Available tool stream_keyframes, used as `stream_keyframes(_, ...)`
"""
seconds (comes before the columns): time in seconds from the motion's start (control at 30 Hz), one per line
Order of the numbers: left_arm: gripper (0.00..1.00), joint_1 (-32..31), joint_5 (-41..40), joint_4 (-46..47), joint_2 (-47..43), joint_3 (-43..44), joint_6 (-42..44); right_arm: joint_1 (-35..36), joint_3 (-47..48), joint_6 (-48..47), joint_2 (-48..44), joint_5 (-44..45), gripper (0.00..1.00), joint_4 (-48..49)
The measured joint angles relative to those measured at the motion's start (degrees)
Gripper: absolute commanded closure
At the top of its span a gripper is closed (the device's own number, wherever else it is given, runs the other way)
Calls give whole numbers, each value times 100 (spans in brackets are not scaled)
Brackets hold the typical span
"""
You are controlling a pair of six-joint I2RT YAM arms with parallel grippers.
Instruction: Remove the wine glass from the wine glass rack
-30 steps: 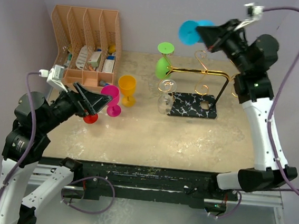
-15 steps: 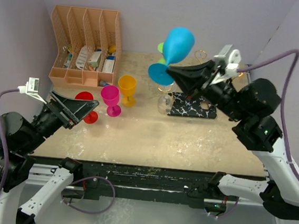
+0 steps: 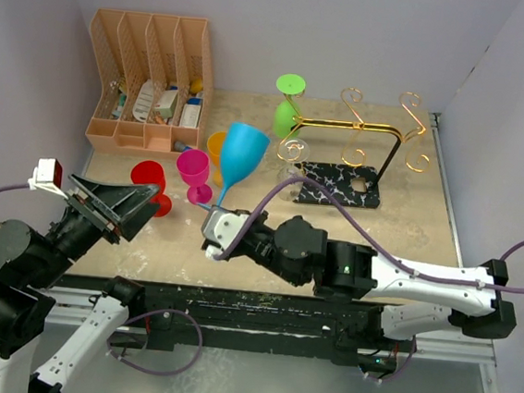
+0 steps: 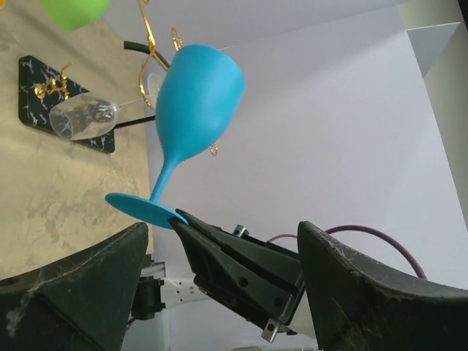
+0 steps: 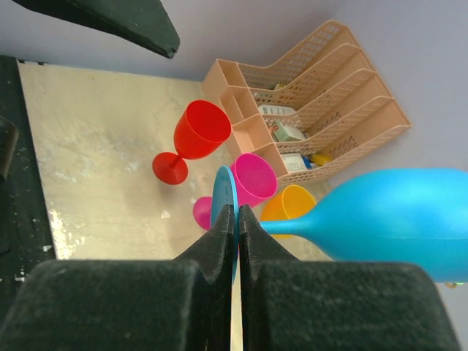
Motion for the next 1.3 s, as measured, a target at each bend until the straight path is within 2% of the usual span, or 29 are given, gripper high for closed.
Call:
stream_keyframes(0.3,17,0,146,-289,-98,-358,-662,518,-756,-1049,-72,612,100,1515)
stream_keyframes(0.4,21,0,271,-260,-103,-501,-813,643,-1049,-1403,-96,684,100,1985)
stream_keyframes(0.6,23,0,678,90,-116,-1158,-1169,857,-1587,-2022,-96,680,100,2763)
stream_keyframes(0.77,24,0,1001,382,-98,-1375,-1366,918,-1812,-2409,-98,643,100,3185)
stream_keyframes(1.1,35,0,1467,1003,-44,-1659,-1473,1021,-2015,-3171,151,643,100,4028)
stream_keyframes(1.2,45,0,1591,1152,17,-1755,-1497,1040,-2037,-3375,302,649,100,4162)
stream_keyframes(1.3,68,0,1703,1257,55,-1864,-1517,1047,-2076,-3550,348,682,100,4293)
